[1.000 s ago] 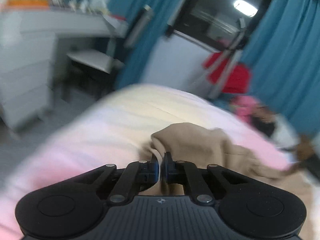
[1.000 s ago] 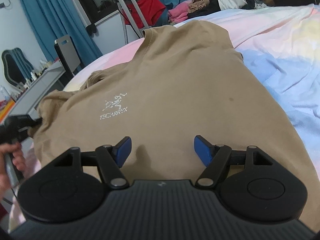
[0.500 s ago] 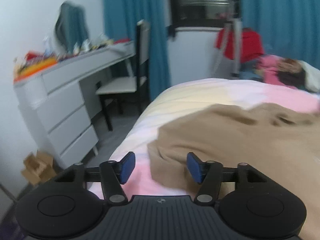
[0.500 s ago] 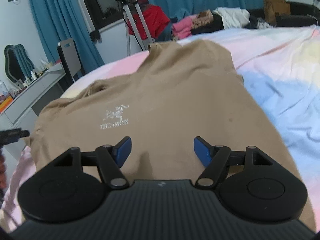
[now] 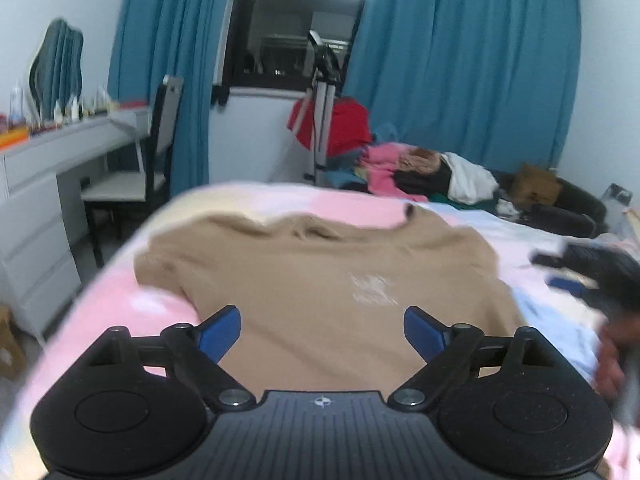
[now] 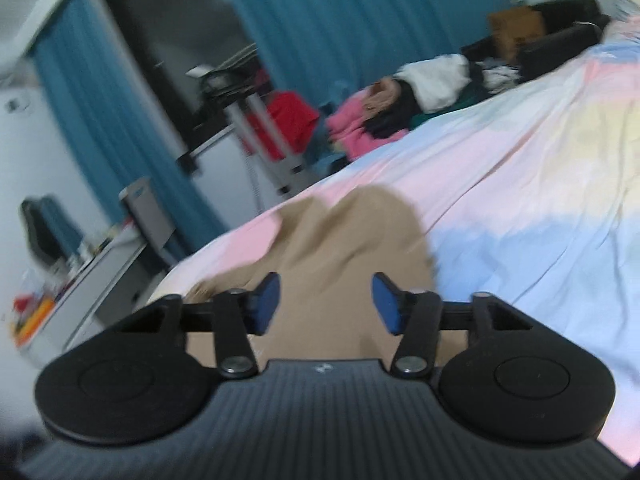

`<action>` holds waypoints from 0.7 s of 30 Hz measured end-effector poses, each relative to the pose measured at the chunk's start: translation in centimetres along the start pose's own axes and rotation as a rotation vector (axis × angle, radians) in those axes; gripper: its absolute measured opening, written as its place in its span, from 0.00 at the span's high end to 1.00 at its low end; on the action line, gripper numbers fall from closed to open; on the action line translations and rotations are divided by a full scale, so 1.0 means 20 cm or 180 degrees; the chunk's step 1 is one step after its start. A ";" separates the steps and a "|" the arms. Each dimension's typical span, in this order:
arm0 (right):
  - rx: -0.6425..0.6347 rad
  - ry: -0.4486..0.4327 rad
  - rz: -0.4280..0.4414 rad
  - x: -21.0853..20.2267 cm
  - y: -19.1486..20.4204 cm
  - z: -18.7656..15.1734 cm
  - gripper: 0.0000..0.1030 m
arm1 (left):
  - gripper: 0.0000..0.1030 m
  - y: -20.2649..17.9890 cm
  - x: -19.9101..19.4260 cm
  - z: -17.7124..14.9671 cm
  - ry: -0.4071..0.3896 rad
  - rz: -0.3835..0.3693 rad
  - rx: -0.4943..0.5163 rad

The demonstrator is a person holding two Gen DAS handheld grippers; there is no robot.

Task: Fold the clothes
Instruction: 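Grasp the sleeve nearest the right gripper and pull it outward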

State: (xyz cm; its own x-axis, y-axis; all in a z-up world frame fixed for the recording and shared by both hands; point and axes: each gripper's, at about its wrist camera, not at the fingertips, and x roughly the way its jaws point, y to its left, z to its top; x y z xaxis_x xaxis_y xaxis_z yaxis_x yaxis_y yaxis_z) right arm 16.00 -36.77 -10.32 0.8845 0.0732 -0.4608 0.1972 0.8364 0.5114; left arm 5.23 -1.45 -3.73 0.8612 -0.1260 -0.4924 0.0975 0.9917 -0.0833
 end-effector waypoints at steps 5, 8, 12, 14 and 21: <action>0.0374 -0.0019 -0.0037 0.12 -0.20 0.17 0.50 | 0.11 -0.06 0.01 -0.14 0.0125 -0.0053 -0.0072; 0.0573 0.0054 0.0054 0.28 -0.30 0.17 0.49 | 0.11 -0.10 0.01 -0.22 0.0200 -0.0084 -0.0114; 0.0761 0.0153 0.0175 0.49 -0.41 0.17 0.49 | 0.11 -0.04 0.16 -0.20 0.0281 -0.0099 -0.0171; 0.0613 0.0140 0.0228 0.55 -0.36 0.17 0.49 | 0.11 -0.03 0.20 -0.19 0.0303 -0.0102 -0.0174; -0.0352 -0.0065 0.0449 0.59 -0.06 0.09 0.49 | 0.11 -0.02 0.25 -0.18 0.0320 -0.0182 -0.0194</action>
